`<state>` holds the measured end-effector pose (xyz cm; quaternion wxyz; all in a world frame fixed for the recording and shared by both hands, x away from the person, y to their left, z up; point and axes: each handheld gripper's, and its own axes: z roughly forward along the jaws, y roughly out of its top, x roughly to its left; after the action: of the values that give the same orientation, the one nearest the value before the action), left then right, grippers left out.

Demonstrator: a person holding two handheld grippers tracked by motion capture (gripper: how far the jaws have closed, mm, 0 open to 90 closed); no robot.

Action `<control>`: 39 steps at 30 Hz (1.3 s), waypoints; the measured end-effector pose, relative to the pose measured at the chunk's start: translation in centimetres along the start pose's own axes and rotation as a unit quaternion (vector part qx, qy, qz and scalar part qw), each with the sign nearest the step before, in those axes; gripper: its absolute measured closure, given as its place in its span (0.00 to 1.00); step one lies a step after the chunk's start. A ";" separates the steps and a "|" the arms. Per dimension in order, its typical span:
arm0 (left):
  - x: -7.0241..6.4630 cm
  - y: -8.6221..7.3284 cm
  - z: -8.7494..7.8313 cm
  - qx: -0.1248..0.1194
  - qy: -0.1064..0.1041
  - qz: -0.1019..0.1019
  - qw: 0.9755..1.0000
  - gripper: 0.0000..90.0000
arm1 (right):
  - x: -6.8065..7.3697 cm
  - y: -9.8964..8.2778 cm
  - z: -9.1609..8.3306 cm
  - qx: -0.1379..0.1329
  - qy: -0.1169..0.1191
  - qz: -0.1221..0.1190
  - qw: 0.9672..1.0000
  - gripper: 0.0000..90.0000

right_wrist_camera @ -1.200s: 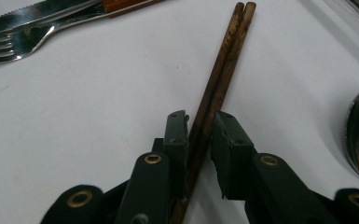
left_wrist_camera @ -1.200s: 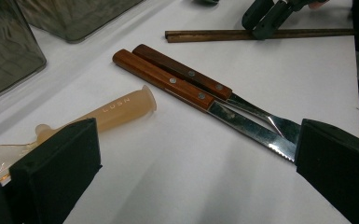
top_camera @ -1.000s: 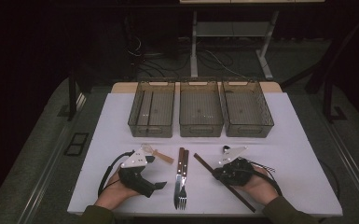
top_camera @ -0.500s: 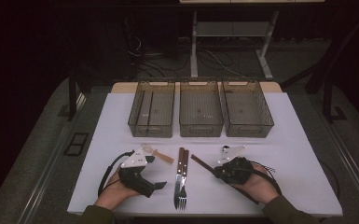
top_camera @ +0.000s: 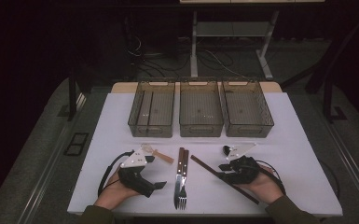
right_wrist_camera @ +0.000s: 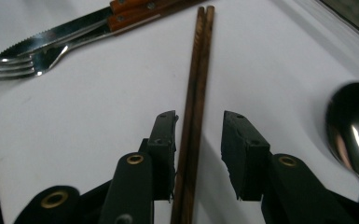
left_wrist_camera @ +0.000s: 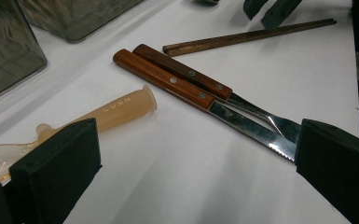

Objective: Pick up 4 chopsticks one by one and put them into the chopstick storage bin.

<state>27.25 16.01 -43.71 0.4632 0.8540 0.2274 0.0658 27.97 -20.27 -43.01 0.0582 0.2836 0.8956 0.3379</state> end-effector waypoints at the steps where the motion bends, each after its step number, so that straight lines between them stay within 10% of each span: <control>1: 0.0 0.0 0.0 0.001 0.000 0.000 1.000 0.00 | 0.0 -0.4 -0.4 0.000 -0.004 0.003 1.000 0.72; 9: 0.0 0.0 0.1 0.002 0.001 -0.002 1.000 0.00 | 0.2 -2.6 -2.6 -0.001 -0.002 0.015 1.000 0.85; 39: 0.0 0.0 0.0 0.000 0.002 -0.001 1.000 0.00 | 0.1 -2.5 -1.0 0.022 -0.016 0.008 1.000 0.90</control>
<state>27.20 16.03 -43.71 0.4631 0.8535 0.2291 0.0675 26.44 -22.34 -43.85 0.0637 0.2979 0.8994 0.3136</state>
